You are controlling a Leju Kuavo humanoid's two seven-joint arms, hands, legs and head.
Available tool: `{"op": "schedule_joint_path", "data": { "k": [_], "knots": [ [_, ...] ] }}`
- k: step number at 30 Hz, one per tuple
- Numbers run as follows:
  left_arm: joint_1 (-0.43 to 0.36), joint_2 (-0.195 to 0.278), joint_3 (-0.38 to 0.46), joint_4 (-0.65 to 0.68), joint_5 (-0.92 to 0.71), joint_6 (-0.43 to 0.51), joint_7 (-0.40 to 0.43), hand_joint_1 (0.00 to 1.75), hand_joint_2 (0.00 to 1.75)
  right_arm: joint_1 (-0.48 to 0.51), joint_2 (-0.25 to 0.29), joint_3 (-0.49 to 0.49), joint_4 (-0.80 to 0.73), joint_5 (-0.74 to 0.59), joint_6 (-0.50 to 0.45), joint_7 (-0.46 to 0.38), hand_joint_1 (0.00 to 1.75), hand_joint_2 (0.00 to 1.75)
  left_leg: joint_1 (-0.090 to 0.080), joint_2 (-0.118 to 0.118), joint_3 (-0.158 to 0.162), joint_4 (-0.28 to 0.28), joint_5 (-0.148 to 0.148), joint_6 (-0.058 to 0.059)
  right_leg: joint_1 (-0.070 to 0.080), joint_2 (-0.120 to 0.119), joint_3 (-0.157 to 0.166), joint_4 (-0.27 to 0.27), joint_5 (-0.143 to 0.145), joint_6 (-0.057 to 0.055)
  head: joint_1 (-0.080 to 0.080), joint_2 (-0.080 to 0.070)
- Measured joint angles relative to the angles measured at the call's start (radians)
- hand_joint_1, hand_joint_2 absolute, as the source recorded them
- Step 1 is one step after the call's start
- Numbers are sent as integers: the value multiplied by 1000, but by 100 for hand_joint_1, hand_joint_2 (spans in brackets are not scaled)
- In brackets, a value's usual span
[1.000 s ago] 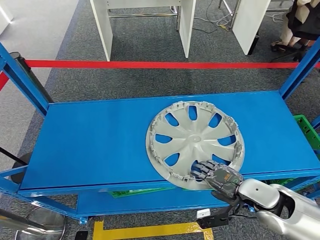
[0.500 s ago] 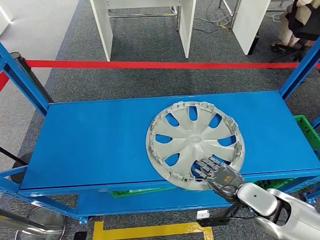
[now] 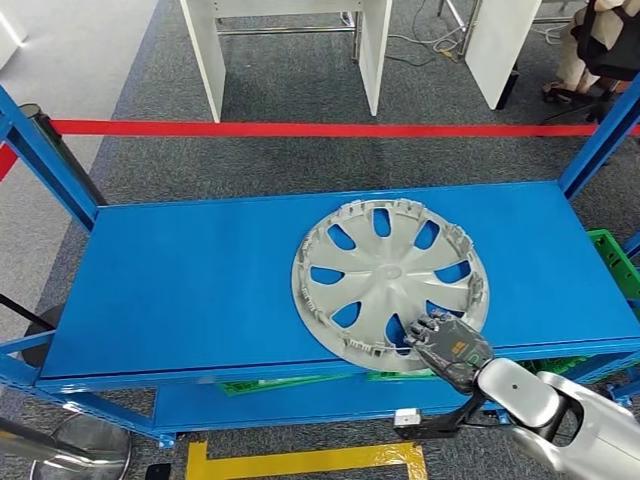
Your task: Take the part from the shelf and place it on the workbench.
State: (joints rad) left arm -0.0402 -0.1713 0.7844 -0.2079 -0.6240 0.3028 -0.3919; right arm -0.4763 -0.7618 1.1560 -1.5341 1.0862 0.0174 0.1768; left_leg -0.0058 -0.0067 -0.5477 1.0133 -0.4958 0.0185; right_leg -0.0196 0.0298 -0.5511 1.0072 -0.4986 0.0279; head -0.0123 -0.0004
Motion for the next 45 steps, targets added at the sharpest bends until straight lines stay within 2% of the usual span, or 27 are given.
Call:
{"op": "schedule_joint_path", "data": {
  "k": [7, 15, 20, 25, 27, 30, 33, 36, 39, 45],
  "knots": [
    [0, 0, 2, 0, 4, -1, -10, 0, 175, 37, 18, -73, -40, -55, -54, 3, 175, 175, 0, 0, 0, 0, 0, 0, 0, 0, 0, 0, 0, 0, 0, 0],
    [-1, 0, 5, 0, -2, 6, -21, 0, 175, 130, 56, -173, -112, -188, -168, -53, 175, 175, 0, 0, 0, 0, 0, 0, 0, 0, 0, 0, 0, 0, 0, 0],
    [-1, 2, 14, 0, 6, 21, -32, 0, 175, 268, 106, -295, -210, -448, -265, -236, 175, 175, 0, -1, -1, 0, 0, 0, 0, 0, -1, 0, -1, 0, 0, 0],
    [1, 4, 36, 0, 31, -12, -52, 0, 175, 405, 206, -426, -284, -679, -317, -440, 175, 175, 1, -2, -1, -1, 0, 0, 1, -1, -1, 0, -1, -1, 0, 0],
    [1, 4, 44, 0, 31, -21, -53, 0, 175, 447, 262, -480, -291, -801, -294, -556, 175, 175, 1, -2, -1, -1, 0, 0, 1, -1, -1, 0, -1, -1, 0, 0],
    [1, 5, 49, 0, 20, -29, -54, 0, 175, 483, 354, -549, -292, -998, -193, -723, 175, 175, 1, -1, -1, -1, 0, 0, 1, -1, -1, 1, -1, -1, 0, 0],
    [0, 7, 49, 0, -3, -34, -58, 0, 175, 481, 446, -608, -292, -1156, -67, -829, 175, 175, 1, -1, -1, -1, 0, 0, 1, -1, -1, 1, -1, -1, 0, 0],
    [0, 9, 47, 0, -22, -33, -59, 0, 175, 464, 512, -646, -292, -1221, 13, -867, 175, 175, 1, -1, 0, -1, 1, -1, 1, -1, 0, 1, -1, -1, 0, 0],
    [0, 11, 46, 0, -33, -32, -62, 0, 175, 457, 554, -671, -291, -1245, 61, -870, 175, 175, 1, -1, -1, -1, 1, -1, 1, -1, 0, 1, -1, -1, 0, 0],
    [0, 13, 31, 0, -65, -14, -84, 0, 175, 382, 650, -708, -249, -1321, 252, -868, 175, 175, 1, -1, -1, -1, 1, -1, 1, 0, -1, 1, -1, -1, 0, 0]
  ]
}}
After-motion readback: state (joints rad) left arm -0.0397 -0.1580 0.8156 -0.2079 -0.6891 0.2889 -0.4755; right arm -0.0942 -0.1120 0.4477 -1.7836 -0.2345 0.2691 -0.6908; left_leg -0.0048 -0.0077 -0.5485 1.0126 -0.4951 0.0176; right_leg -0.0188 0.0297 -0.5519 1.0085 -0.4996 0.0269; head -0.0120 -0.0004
